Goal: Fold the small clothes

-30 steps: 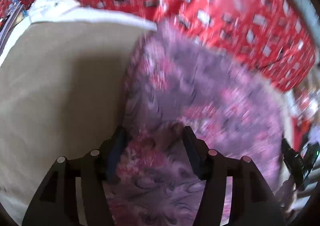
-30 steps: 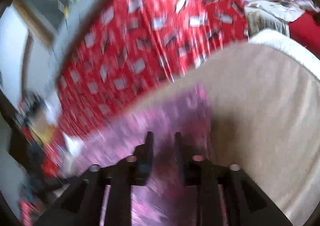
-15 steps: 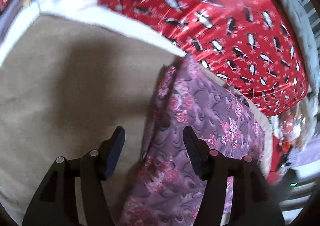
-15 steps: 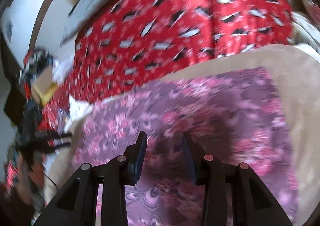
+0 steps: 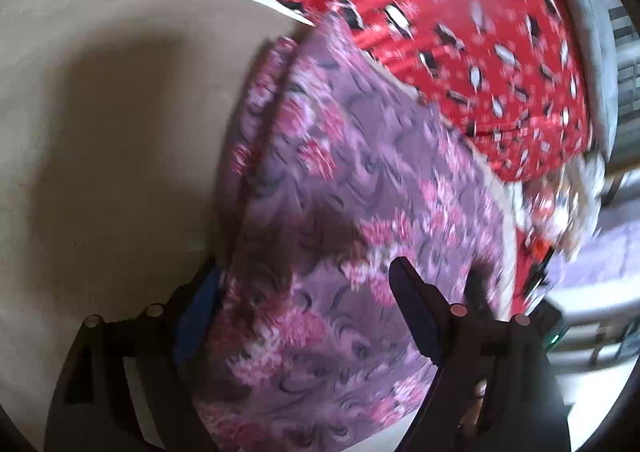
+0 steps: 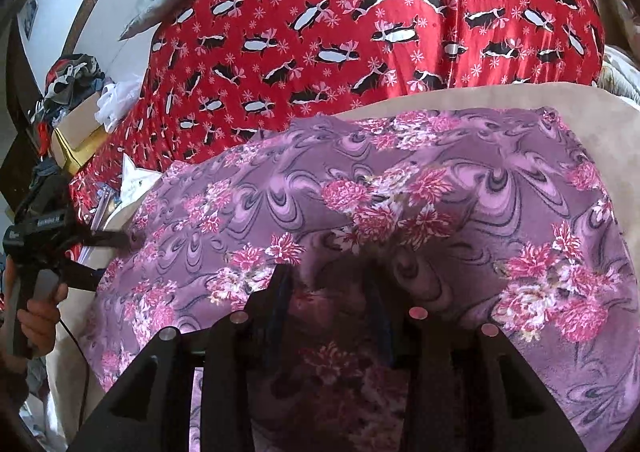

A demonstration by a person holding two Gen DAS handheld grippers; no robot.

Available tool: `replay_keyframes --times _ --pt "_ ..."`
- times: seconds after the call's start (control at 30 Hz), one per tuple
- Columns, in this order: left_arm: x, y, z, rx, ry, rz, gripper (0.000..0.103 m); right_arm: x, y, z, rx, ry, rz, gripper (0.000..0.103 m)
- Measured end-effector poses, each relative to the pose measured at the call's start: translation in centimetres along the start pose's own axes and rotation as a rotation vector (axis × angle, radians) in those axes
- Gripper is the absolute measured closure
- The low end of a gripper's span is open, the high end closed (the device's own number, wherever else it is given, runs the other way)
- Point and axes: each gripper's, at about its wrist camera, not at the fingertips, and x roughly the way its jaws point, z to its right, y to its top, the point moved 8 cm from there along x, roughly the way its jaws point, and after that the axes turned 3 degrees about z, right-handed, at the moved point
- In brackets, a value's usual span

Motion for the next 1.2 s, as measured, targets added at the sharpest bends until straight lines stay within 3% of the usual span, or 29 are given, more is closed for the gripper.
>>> replay_keyframes --times 0.03,0.1,0.17,0.43,0.53,0.67,0.83,0.9,1.0,1.2 --pt "-0.1 -0.2 0.1 0.003 0.009 -0.001 0.048 -0.5 0.2 -0.2 0.001 0.000 0.001 0.063" --pt "-0.2 -0.6 -0.3 -0.023 0.027 -0.027 0.079 -0.9 0.0 -0.1 0.005 0.002 0.001 0.063" --pt "-0.7 -0.6 -0.5 -0.072 0.007 -0.010 0.086 -1.0 0.3 -0.2 0.006 0.000 -0.002 0.063" --pt "-3.5 -0.3 4.2 -0.068 -0.046 0.073 0.089 -2.8 1.2 1.3 0.116 0.017 -0.038 0.064" --pt "-4.3 -0.3 6.3 -0.074 -0.079 0.096 0.089 -4.1 1.7 2.2 0.092 0.001 -0.032 0.065" --pt "-4.4 -0.8 9.1 -0.059 -0.087 0.106 0.090 -6.2 2.0 3.9 0.004 -0.091 -0.010 0.063" --pt "-4.4 -1.7 12.1 -0.042 -0.094 0.099 0.090 -8.1 1.5 8.2 0.013 -0.178 -0.021 0.062" --pt "-4.1 -2.1 13.4 -0.032 -0.097 0.093 0.090 -8.0 0.3 9.6 0.029 -0.160 -0.049 0.062" --pt "-3.5 -2.7 15.1 -0.029 -0.098 0.080 0.091 -8.3 -0.8 10.1 0.007 -0.100 0.015 0.061" --pt "-1.8 -3.7 18.4 -0.003 -0.087 0.055 0.092 -8.4 -1.0 10.3 0.034 -0.072 0.033 0.060"
